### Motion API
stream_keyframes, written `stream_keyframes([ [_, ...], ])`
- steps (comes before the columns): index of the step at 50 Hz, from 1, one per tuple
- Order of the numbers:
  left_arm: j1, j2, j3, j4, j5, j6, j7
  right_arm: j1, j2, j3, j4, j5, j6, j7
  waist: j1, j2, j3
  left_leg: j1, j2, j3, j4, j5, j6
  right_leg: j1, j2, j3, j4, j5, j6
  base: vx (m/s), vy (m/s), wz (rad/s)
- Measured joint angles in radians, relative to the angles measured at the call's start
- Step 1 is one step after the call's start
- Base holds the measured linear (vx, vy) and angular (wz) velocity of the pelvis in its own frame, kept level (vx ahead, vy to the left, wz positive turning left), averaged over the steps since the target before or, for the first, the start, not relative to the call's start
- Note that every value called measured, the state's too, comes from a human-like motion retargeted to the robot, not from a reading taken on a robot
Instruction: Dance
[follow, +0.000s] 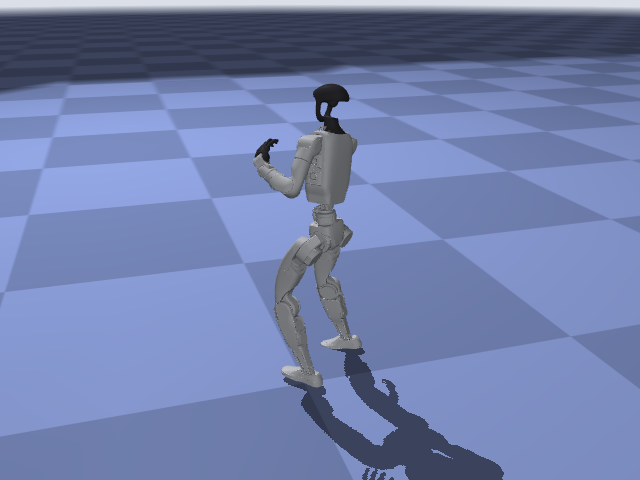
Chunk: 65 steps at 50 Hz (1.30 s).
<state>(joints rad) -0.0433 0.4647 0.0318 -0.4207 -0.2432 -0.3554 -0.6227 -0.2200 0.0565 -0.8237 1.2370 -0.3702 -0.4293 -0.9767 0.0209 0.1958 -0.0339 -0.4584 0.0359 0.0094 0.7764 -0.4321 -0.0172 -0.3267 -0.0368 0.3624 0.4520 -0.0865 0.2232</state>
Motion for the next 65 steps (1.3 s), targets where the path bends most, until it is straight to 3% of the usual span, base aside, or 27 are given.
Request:
stream_keyframes([
  [5,0.079,0.087,0.087,-0.057,-0.044,0.383,-0.284,0.083,0.082,0.211,0.067,-0.054,-0.001,0.331,0.044,-0.049,0.019,0.151,-0.069,0.095,-0.258,0.086,-0.006,0.039,-0.122,-0.083,-0.124,0.162,-0.027,0.12,0.22,-0.78],
  [8,0.084,0.082,0.095,-0.071,-0.053,0.523,-0.396,0.111,0.075,0.332,0.053,-0.156,0.126,0.582,0.056,-0.069,0.021,0.223,-0.093,0.128,-0.392,0.138,-0.007,0.070,-0.173,-0.213,-0.186,0.219,-0.048,0.09,0.10,-0.58],
  [10,0.074,0.070,0.097,-0.084,-0.044,0.578,-0.451,0.120,0.026,0.414,0.016,-0.210,0.204,0.833,0.057,-0.088,0.027,0.266,-0.111,0.142,-0.461,0.167,-0.006,0.100,-0.180,-0.258,-0.229,0.249,-0.059,0.12,0.02,-0.44],
  [14,0.031,0.022,0.092,-0.133,0.020,0.610,-0.498,0.117,-0.122,0.539,-0.144,-0.314,0.342,1.407,0.017,-0.117,0.030,0.334,-0.127,0.146,-0.562,0.210,0.009,0.147,-0.164,-0.267,-0.294,0.264,-0.055,0.14,-0.10,-0.16],
  [18,-0.062,-0.051,0.041,-0.178,0.114,0.592,-0.514,0.117,-0.344,0.631,-0.405,-0.345,0.361,1.933,-0.032,-0.149,0.016,0.382,-0.130,0.132,-0.629,0.234,0.005,0.194,-0.154,-0.288,-0.345,0.249,-0.031,0.14,-0.14,0.09],
  [22,-0.193,-0.151,-0.071,-0.178,0.222,0.559,-0.462,0.159,-0.599,0.639,-0.755,-0.280,0.376,2.154,-0.056,-0.189,0.010,0.421,-0.120,0.124,-0.665,0.252,0.018,0.229,-0.141,-0.317,-0.370,0.231,-0.048,0.07,-0.22,0.09],
  [27,-0.347,-0.319,-0.243,-0.081,0.399,0.437,-0.339,0.242,-0.790,0.439,-1.137,-0.356,0.466,2.227,-0.089,-0.222,0.001,0.452,-0.082,0.119,-0.697,0.285,0.058,0.254,-0.121,-0.316,-0.375,0.209,-0.064,0.01,-0.29,0.24],
  [30,-0.415,-0.403,-0.321,0.027,0.505,0.331,-0.230,0.244,-0.807,0.308,-1.257,-0.453,0.507,2.180,-0.132,-0.228,-0.023,0.448,-0.054,0.107,-0.704,0.287,0.068,0.255,-0.105,-0.311,-0.377,0.192,-0.062,-0.06,-0.26,0.34],
  [35,-0.544,-0.467,-0.422,0.310,0.637,0.073,0.252,0.176,-0.743,0.167,-1.313,-0.556,0.595,1.974,-0.180,-0.232,-0.056,0.413,-0.006,0.098,-0.676,0.274,0.057,0.228,-0.080,-0.309,-0.362,0.168,-0.056,-0.12,-0.16,0.16],
  [38,-0.631,-0.500,-0.487,0.506,0.726,-0.153,0.638,0.142,-0.690,0.113,-1.292,-0.521,0.614,1.710,-0.194,-0.240,-0.051,0.396,0.014,0.087,-0.637,0.254,0.050,0.224,-0.069,-0.308,-0.348,0.153,-0.052,-0.18,-0.07,0.21],
  [40,-0.690,-0.518,-0.528,0.632,0.829,-0.261,0.890,0.128,-0.659,0.092,-1.266,-0.467,0.610,1.485,-0.207,-0.247,-0.045,0.378,0.025,0.080,-0.602,0.241,0.046,0.221,-0.067,-0.306,-0.338,0.146,-0.046,-0.24,-0.08,0.20],
  [44,-0.739,-0.538,-0.571,0.804,1.087,-0.321,1.199,0.101,-0.606,0.070,-1.172,-0.332,0.495,0.997,-0.207,-0.250,-0.030,0.347,0.040,0.092,-0.536,0.219,0.043,0.200,-0.068,-0.298,-0.305,0.131,-0.046,-0.24,0.00,-0.08],
  [50,-0.736,-0.591,-0.629,1.075,1.288,-0.381,1.289,0.043,-0.548,0.050,-0.865,-0.316,0.102,0.268,-0.174,-0.238,-0.018,0.284,0.049,0.135,-0.420,0.170,0.040,0.130,-0.078,-0.248,-0.222,0.102,-0.038,-0.19,0.09,-0.33],
  [52,-0.734,-0.590,-0.650,1.162,1.328,-0.403,1.277,0.015,-0.523,0.026,-0.745,-0.389,0.070,0.043,-0.169,-0.231,-0.014,0.250,0.049,0.139,-0.363,0.149,0.041,0.107,-0.086,-0.235,-0.191,0.090,-0.033,-0.12,0.14,-0.12],
  [55,-0.714,-0.581,-0.660,1.275,1.420,-0.426,1.269,-0.017,-0.467,-0.027,-0.580,-0.487,0.132,-0.194,-0.161,-0.220,-0.010,0.191,0.047,0.146,-0.268,0.115,0.048,0.067,-0.098,-0.213,-0.135,0.066,-0.026,-0.07,0.17,-0.11],
  [59,-0.653,-0.551,-0.628,1.421,1.575,-0.455,1.277,-0.053,-0.357,-0.095,-0.378,-0.473,0.179,-0.284,-0.134,-0.204,-0.012,0.140,0.032,0.168,-0.173,0.069,0.056,0.003,-0.102,-0.167,-0.034,0.024,-0.022,0.02,0.23,-0.30],
  [65,-0.517,-0.476,-0.547,1.579,1.684,-0.516,1.189,-0.024,-0.204,-0.127,-0.135,-0.395,0.162,-0.246,-0.093,-0.174,-0.017,0.077,0.006,0.193,-0.038,0.006,0.061,-0.086,-0.104,-0.097,0.145,-0.048,-0.015,0.11,0.28,-0.17],
])
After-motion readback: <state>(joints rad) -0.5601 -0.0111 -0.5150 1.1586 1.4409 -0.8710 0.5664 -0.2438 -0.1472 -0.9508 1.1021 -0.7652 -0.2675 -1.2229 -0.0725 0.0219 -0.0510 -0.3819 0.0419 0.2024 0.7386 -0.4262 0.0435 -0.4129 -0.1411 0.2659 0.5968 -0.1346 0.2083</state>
